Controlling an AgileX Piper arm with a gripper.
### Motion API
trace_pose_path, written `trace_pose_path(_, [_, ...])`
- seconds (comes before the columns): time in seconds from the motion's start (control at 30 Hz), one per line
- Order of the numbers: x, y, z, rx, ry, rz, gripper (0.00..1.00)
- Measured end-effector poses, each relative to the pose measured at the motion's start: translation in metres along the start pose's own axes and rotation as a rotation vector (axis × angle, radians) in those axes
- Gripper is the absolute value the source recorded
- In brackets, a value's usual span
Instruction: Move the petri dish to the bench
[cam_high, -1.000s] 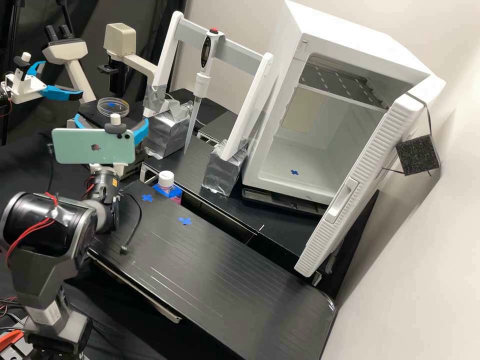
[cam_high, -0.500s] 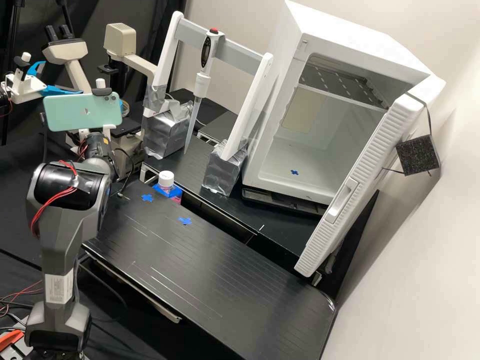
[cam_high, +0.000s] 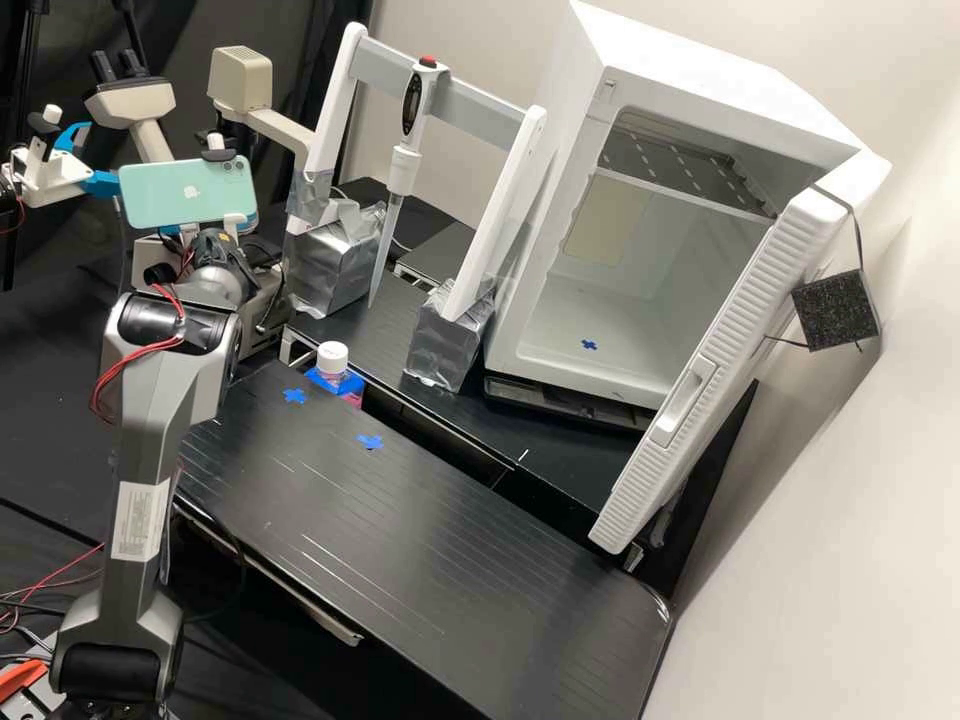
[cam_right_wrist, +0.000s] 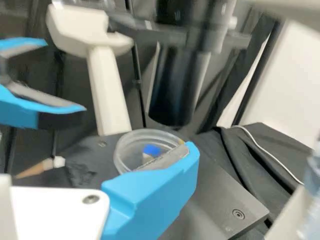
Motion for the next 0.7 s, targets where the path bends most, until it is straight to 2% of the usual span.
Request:
trace_pose_path(0.1, [0.013,0.0,0.01,0.008,-0.019,0.004,1.0])
trace_pose_path(0.23, [0.029,-0.002,0.025,0.041,-0.044,0.019,1.0])
trace_pose_path(0.3, [0.034,0.0,0.03,0.065,-0.05,0.037,1.0])
trace_pose_path(0.43, [0.043,-0.002,0.04,0.142,-0.068,0.066,1.0])
trace_pose_path(0.5, [0.045,-0.004,0.043,0.162,-0.072,0.07,1.0])
trace_pose_path(0.7, [0.047,-0.003,0.043,0.16,-0.068,0.075,1.0])
